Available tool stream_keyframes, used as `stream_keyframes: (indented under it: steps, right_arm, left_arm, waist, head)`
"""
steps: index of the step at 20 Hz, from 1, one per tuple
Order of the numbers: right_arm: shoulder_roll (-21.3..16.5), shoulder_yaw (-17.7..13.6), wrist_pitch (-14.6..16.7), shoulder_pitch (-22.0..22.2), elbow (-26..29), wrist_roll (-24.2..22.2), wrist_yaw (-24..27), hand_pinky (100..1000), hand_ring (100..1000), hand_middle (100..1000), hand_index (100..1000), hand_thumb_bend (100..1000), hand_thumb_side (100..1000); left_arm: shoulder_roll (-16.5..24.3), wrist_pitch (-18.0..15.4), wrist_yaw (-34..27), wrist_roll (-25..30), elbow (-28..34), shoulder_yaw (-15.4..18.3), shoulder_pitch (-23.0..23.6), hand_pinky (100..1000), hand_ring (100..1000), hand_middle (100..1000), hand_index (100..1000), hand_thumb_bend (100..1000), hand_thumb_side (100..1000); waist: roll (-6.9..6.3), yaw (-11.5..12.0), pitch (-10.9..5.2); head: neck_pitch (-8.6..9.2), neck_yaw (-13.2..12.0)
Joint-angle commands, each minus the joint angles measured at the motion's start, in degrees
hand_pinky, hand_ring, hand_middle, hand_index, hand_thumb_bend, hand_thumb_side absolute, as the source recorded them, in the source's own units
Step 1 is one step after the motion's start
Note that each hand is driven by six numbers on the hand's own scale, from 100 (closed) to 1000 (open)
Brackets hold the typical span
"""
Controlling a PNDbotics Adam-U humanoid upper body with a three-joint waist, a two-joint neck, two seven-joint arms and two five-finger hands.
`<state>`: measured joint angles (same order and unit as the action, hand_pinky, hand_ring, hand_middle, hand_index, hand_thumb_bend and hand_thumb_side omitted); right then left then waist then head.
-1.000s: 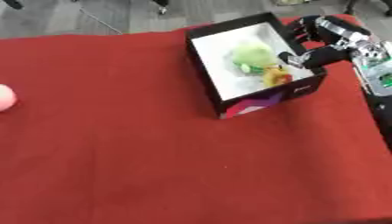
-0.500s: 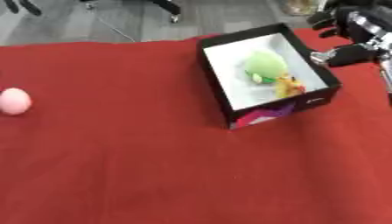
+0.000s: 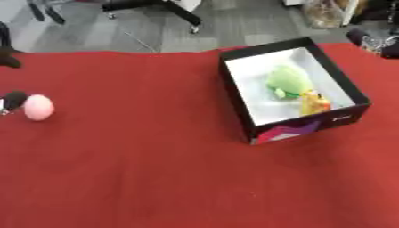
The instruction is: Pick up the objects with one hand, pass them to the other hand, and then place them into the box on the other side of the table.
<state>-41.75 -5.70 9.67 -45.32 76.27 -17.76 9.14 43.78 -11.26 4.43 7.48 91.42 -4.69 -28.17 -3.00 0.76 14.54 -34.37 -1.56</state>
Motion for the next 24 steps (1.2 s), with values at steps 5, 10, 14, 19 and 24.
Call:
stream_keyframes:
  steps: [5,10,14,19,24]
  right_arm:
    - [-2.2,-0.1,-0.2,-0.1,3.5,2.4,1.8,858,893,880,802,470,100]
    - [-2.1,0.0,-0.7,-0.1,3.9,2.8,1.6,855,888,876,800,464,100]
    - [-2.1,0.1,-0.8,-0.1,4.0,2.9,1.3,854,884,873,798,457,100]
    - [-2.2,-0.1,-0.9,0.1,4.1,3.0,0.8,853,876,867,794,451,100]
    - [-2.2,-0.3,-1.1,0.3,4.2,3.2,0.5,852,872,865,792,451,100]
  left_arm:
    - [5.0,1.1,6.7,11.6,-9.2,-1.7,-6.2,1000,779,698,853,690,366]
    - [5.5,2.5,10.7,18.6,-16.7,-1.7,-10.4,1000,795,717,840,704,338]
    - [5.1,3.1,13.5,20.6,-22.5,-1.2,-12.8,1000,806,732,824,688,275]
    - [3.7,4.4,15.4,20.5,-29.4,0.0,-14.5,1000,808,737,833,672,265]
    - [3.2,5.5,17.0,18.0,-32.5,0.6,-14.8,1000,810,740,840,659,260]
  waist:
    - [-0.45,-0.7,-0.79]
    - [-0.67,-1.1,-0.63]
    - [-0.82,-1.5,-0.34]
    - [-1.00,-1.8,0.10]
    - [-1.13,-2.1,0.60]
  head:
    - [0.62,-0.2]
    - [0.74,-0.4]
    - [1.23,-0.8]
    - [2.19,-1.7]
    - [2.82,-2.0]
